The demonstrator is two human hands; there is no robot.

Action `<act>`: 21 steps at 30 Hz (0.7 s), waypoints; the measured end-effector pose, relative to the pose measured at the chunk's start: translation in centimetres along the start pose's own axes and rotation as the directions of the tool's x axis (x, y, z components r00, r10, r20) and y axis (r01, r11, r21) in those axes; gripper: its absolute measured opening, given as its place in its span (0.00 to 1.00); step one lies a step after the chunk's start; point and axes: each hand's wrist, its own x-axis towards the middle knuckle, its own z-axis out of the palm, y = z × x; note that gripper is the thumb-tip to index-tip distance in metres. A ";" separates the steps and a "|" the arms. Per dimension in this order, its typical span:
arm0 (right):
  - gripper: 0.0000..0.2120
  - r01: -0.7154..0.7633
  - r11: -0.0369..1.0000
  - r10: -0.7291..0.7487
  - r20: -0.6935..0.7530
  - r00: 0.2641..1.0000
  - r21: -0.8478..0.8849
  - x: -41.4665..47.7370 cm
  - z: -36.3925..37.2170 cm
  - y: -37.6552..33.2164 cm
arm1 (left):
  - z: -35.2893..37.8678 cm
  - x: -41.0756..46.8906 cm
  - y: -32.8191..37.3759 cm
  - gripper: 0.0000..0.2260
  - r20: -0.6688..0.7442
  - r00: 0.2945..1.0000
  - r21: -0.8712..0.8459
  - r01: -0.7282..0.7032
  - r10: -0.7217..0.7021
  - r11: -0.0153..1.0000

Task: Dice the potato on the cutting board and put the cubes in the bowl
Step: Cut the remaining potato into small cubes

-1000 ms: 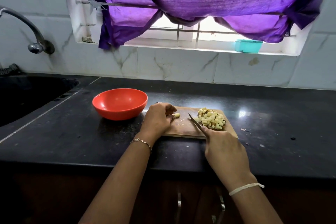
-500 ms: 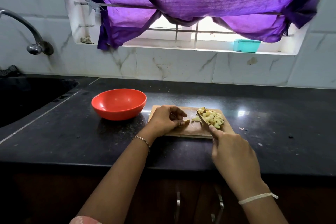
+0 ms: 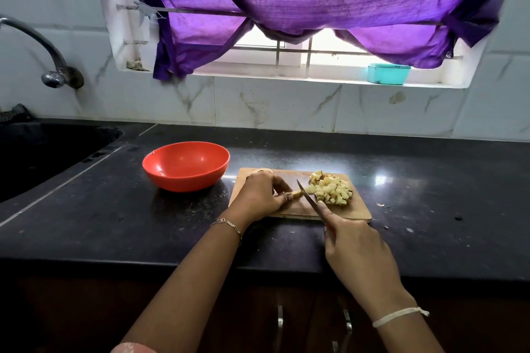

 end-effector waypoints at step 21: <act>0.28 0.107 0.984 -0.104 0.029 0.994 -0.146 1.9 1.7 -0.7 | -0.4 0.1 0.4 0.07 0.027 1.000 -0.027 0.006 -0.005 1.000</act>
